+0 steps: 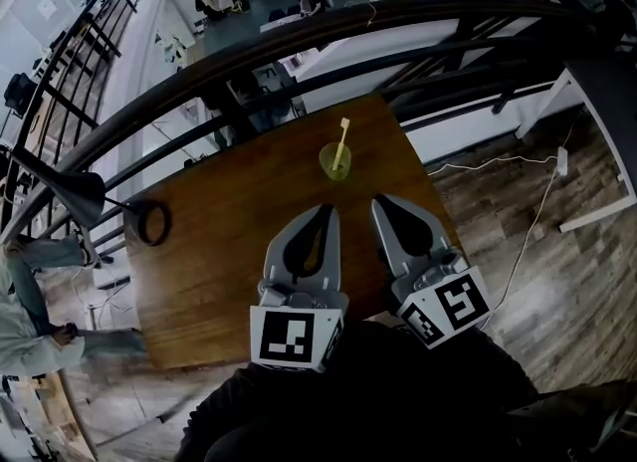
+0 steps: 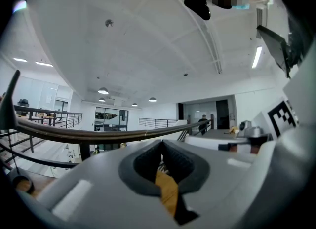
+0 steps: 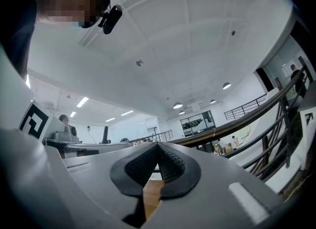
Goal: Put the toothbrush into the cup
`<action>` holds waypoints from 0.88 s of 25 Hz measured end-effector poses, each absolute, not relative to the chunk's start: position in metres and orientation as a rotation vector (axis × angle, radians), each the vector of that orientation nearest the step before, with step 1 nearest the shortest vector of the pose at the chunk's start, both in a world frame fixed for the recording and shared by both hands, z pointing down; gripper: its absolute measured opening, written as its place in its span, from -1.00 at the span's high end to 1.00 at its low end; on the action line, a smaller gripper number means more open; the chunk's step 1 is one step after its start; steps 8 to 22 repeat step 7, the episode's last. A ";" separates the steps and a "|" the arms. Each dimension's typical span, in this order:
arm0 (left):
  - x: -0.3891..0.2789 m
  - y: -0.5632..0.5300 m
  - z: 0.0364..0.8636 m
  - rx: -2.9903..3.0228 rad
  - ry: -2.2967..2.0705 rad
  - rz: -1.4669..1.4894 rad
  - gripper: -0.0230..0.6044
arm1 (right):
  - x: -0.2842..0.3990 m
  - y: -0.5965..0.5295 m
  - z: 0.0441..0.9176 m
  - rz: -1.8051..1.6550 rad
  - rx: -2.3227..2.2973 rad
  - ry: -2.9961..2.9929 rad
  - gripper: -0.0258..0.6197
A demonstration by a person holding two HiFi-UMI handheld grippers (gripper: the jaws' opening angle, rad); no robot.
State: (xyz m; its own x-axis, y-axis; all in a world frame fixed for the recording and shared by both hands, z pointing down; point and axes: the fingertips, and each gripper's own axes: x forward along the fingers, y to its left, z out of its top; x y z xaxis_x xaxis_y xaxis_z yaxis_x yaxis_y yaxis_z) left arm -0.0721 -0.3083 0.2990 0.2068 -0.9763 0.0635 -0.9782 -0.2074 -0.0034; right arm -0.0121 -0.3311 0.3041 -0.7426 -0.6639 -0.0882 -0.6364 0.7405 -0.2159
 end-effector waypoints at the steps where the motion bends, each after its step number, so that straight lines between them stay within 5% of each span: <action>1: -0.073 -0.309 0.300 2.408 -1.954 0.084 0.90 | -0.013 -0.332 0.304 -0.260 -1.046 2.779 0.92; 22: -0.074 -0.316 0.303 2.402 -1.947 0.092 0.90 | -0.016 -0.339 0.306 -0.273 -1.038 2.787 0.92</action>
